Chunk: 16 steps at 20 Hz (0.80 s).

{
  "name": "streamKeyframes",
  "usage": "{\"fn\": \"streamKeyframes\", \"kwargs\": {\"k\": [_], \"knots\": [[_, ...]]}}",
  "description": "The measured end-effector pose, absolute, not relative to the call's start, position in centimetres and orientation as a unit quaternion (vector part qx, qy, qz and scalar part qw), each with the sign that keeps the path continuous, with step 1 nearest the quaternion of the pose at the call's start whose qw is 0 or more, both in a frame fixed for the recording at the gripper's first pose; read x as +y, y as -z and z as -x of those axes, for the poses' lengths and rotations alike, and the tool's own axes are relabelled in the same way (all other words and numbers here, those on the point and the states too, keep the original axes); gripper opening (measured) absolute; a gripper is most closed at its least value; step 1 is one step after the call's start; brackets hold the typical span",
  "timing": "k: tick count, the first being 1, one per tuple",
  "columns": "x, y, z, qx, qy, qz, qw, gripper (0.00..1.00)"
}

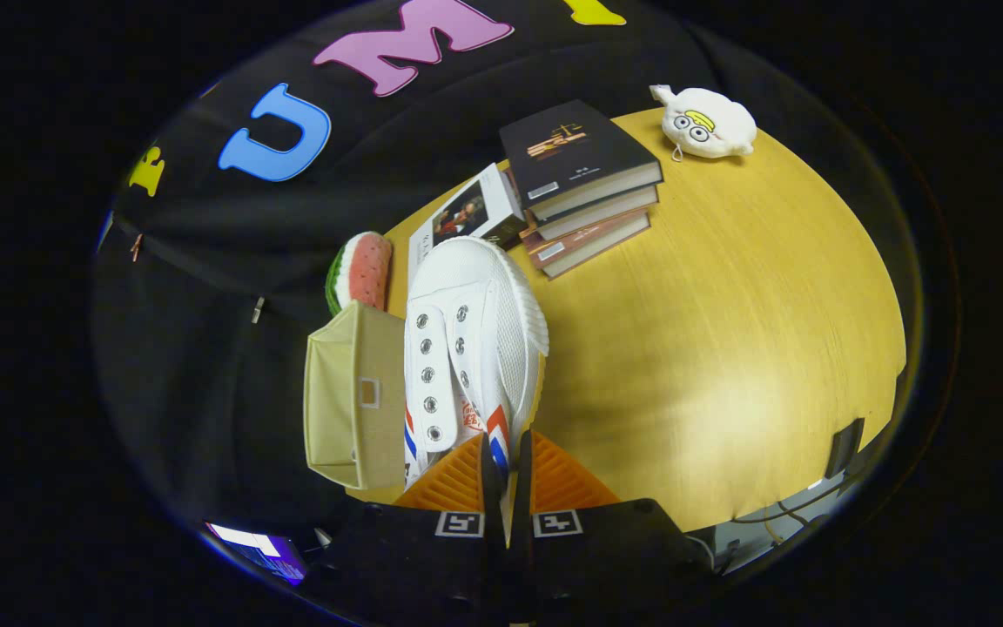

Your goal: Open the storage box then place both shoes into the box .Put the left shoe in first, then the right shoe, with the right side of both shoes facing outward in a uniform manner.

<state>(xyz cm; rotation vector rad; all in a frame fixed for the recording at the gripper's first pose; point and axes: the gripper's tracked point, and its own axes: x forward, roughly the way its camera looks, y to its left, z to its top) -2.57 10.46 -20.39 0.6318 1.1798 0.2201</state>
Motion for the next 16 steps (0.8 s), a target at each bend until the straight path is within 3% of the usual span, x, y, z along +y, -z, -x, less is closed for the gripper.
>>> {"fn": "streamKeyframes", "kwargs": {"k": [9,16], "knots": [[25.3,15.5,-0.1,0.526,-0.169,-0.288,0.783,0.06],[31.5,17.9,-1.3,0.547,-0.163,-0.271,0.775,0.06]]}}
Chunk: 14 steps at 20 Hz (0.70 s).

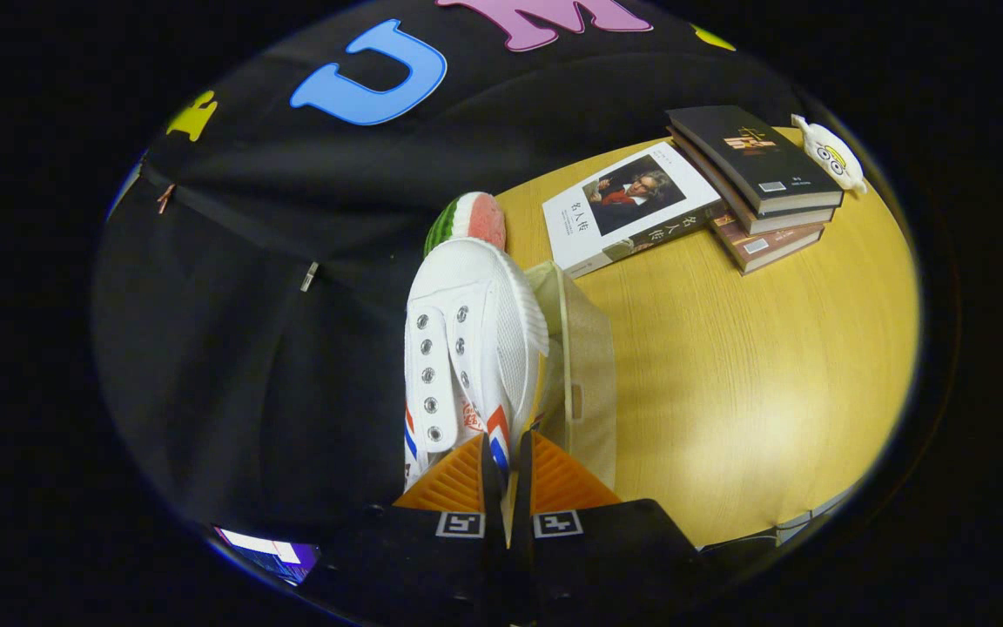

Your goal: Open the storage box then place both shoes into the box .Put the left shoe in first, then the right shoe, with the right side of both shoes facing outward in a uniform manner.

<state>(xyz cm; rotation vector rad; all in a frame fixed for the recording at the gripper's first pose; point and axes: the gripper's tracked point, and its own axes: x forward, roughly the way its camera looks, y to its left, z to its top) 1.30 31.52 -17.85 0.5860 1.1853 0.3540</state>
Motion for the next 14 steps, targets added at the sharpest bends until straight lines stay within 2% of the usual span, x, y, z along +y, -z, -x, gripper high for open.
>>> {"fn": "streamKeyframes", "kwargs": {"k": [4,5,8,14], "knots": [[32.7,18.8,-1.2,0.559,-0.158,-0.258,0.772,0.06],[33.9,17.8,-1.3,0.556,-0.178,-0.284,0.761,0.12],[33.0,14.0,-4.3,0.497,-0.179,-0.315,0.788,1.0],[25.6,7.2,-7.1,0.374,-0.157,-0.232,0.884,0.99]]}}
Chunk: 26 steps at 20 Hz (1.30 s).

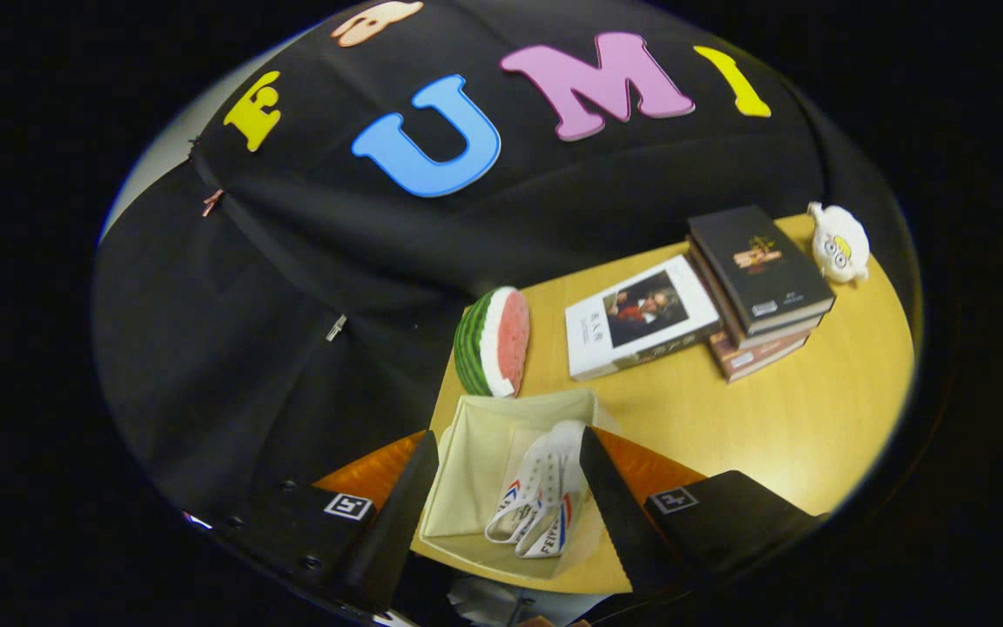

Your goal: Open the storage box then place both shoes into the box .Put the left shoe in first, then the right shoe, with the right side of both shoes facing outward in a uniform manner.

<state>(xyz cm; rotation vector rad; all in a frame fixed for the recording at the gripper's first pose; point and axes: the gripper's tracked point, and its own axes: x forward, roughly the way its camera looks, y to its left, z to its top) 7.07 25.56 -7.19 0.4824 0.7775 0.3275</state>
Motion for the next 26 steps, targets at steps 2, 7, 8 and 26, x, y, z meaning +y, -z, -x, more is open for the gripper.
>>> {"fn": "streamKeyframes", "kwargs": {"k": [2,7,8,26], "knots": [[22.4,4.8,-7.6,0.327,-0.143,-0.206,0.911,0.99],[14.2,0.0,-9.0,0.225,-0.101,-0.146,0.958,0.99],[12.6,-0.7,-8.8,0.211,-0.093,-0.135,0.964,0.99],[-4.5,3.2,-5.6,0.094,-0.044,0.006,0.995,0.98]]}}
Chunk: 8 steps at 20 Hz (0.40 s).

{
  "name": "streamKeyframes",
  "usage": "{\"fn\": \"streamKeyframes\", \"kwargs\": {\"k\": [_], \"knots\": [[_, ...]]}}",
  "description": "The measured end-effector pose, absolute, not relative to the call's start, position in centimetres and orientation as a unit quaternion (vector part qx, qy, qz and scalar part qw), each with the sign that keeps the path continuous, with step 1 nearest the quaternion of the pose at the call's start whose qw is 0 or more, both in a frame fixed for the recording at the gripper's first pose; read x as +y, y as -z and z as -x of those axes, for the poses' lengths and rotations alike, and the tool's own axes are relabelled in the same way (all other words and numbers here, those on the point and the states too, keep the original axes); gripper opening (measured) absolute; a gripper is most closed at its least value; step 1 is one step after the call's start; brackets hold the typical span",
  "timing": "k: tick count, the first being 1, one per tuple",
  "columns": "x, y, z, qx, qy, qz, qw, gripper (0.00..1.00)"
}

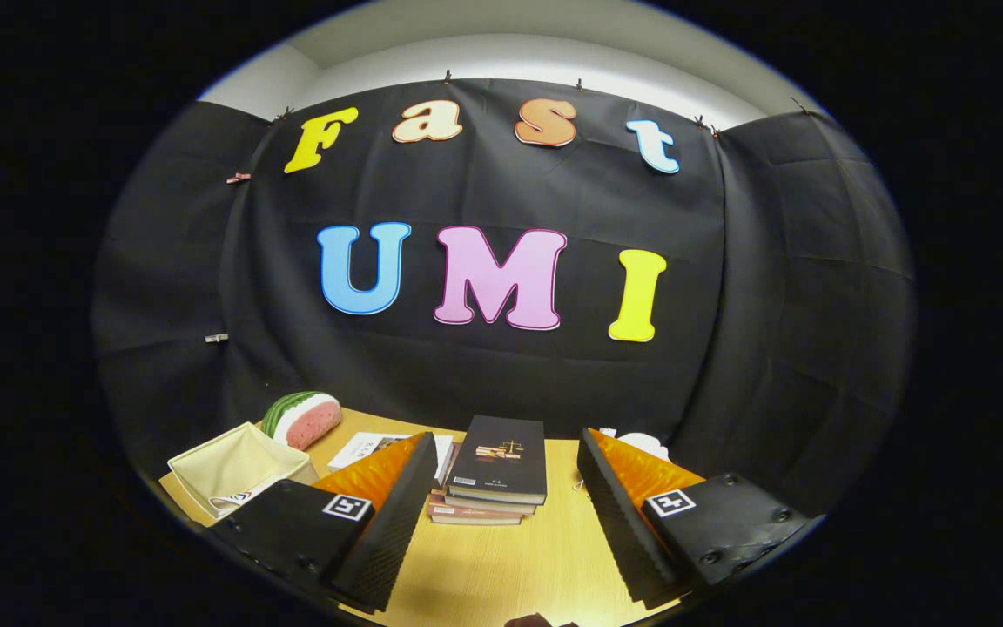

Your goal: Open the storage box then place both shoes into the box .Put the left shoe in first, then the right shoe, with the right side of both shoes facing outward in a uniform manner.

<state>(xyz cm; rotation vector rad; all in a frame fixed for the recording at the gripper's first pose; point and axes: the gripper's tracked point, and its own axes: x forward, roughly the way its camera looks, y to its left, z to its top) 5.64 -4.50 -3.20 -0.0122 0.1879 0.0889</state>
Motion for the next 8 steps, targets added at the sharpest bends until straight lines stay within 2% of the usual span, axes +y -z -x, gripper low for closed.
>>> {"fn": "streamKeyframes", "kwargs": {"k": [8], "knots": [[-4.21,2.76,-5.33,0.086,-0.066,0.008,0.994,0.97]]}}
